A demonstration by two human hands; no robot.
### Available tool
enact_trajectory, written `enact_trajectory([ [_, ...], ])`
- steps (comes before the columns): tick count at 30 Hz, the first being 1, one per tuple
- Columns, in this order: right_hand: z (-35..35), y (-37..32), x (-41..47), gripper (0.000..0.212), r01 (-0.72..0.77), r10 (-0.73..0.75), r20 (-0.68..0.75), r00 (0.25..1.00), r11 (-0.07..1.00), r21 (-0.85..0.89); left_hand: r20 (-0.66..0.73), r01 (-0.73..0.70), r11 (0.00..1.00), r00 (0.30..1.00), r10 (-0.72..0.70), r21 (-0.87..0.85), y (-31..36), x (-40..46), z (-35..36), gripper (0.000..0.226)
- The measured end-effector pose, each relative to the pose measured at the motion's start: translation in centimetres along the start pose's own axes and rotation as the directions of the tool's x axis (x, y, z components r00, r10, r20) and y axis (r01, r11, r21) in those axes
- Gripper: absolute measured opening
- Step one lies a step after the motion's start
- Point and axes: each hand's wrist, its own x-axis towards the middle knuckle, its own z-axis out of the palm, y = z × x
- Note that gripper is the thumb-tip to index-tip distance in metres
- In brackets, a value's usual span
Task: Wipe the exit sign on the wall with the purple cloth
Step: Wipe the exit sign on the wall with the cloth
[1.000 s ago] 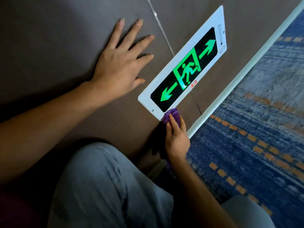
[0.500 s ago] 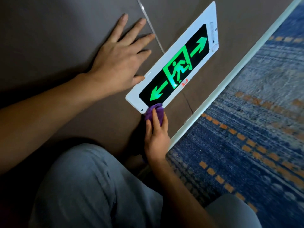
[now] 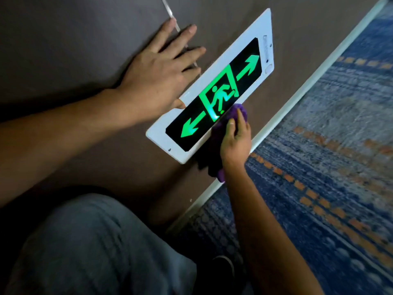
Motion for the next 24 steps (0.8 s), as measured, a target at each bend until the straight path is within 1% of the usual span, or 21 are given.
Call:
enact_trajectory([
  [2,0.4,-0.1,0.0,0.043,0.005,-0.005,0.024,1.0,1.0,-0.019,-0.018,0.002,1.0,1.0,-0.002,0.0,0.1,0.0,0.0,0.081],
  [4,0.7,0.4,-1.3,0.041,0.027,-0.027,0.023,0.999,0.999,-0.026,0.004,0.003,1.0,1.0,-0.003,-0.004,0.2,0.0,0.1,0.081],
  [11,2.9,2.4,-10.4,0.044,0.096,-0.088,0.095,0.992,0.991,-0.091,-0.025,-0.011,1.0,1.0,0.011,0.006,0.2,-0.2,0.1,0.077],
  [15,2.4,2.7,-13.0,0.045,0.148,-0.119,0.155,0.981,0.97,-0.194,-0.028,-0.026,0.999,0.999,0.026,0.02,0.1,-0.1,0.0,0.074],
  [18,1.6,2.6,-12.5,0.041,0.197,-0.16,0.174,0.972,0.954,-0.225,-0.004,-0.04,0.999,0.999,0.041,0.03,0.1,0.0,-0.1,0.071],
  [19,1.3,2.3,-11.9,0.041,0.197,-0.164,0.162,0.973,0.957,-0.215,0.017,-0.04,0.999,0.999,0.039,0.028,0.1,-0.1,-0.1,0.069],
  [22,0.8,0.6,-8.6,0.042,0.159,-0.15,0.063,0.987,0.974,-0.162,0.061,-0.042,0.999,0.997,0.041,0.012,-0.1,0.1,-0.2,0.063],
  [24,1.0,-0.8,-6.4,0.043,0.136,-0.13,0.047,0.99,0.979,-0.15,0.067,-0.034,0.999,0.997,0.034,-0.004,-0.1,0.1,-0.2,0.06],
])
